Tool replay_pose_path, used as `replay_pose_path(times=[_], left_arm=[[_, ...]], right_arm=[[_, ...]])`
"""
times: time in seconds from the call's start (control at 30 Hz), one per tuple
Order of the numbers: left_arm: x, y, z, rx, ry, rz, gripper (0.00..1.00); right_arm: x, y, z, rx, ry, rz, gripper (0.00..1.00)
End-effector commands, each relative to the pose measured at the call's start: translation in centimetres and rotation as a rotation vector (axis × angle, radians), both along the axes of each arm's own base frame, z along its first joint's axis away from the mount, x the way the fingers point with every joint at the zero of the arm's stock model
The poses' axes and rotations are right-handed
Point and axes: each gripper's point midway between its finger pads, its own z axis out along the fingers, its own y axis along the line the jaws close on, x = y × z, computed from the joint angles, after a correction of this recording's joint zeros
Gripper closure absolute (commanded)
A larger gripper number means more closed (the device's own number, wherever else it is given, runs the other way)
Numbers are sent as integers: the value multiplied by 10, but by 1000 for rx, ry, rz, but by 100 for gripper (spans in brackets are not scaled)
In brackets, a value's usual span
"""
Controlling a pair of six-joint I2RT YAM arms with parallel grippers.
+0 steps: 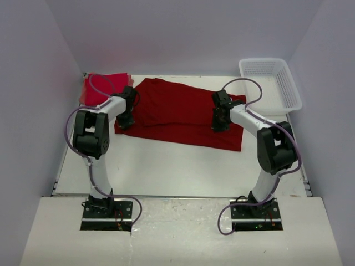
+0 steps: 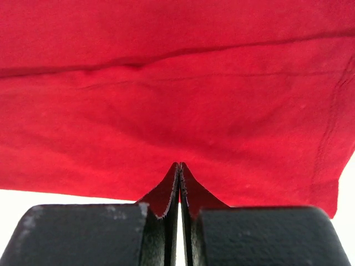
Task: Fold and stack the t-shirts
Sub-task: Fold the flattened tshirt in 1/3 of the way
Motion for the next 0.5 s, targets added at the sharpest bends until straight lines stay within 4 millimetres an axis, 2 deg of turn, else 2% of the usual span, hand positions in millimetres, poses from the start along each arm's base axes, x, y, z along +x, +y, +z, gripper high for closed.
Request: replay_pose_path(times=[0.0, 0.2, 0.3, 0.4, 0.47], left_arm=[[-31, 16, -13, -63, 89, 112, 100], [-69, 25, -8, -119, 177, 241, 100], [-82, 26, -6, -113, 208, 261, 100], [-96, 24, 1, -117, 216, 279, 100], [-106, 23, 0, -124, 227, 291, 100]], right_arm=[[9, -2, 2, -13, -4, -12, 100], [5, -4, -15, -34, 66, -43, 100], [-7, -2, -24, -13, 111, -51, 100], [-33, -2, -37, 10, 169, -68, 100], [-42, 0, -31, 47, 163, -81, 100]])
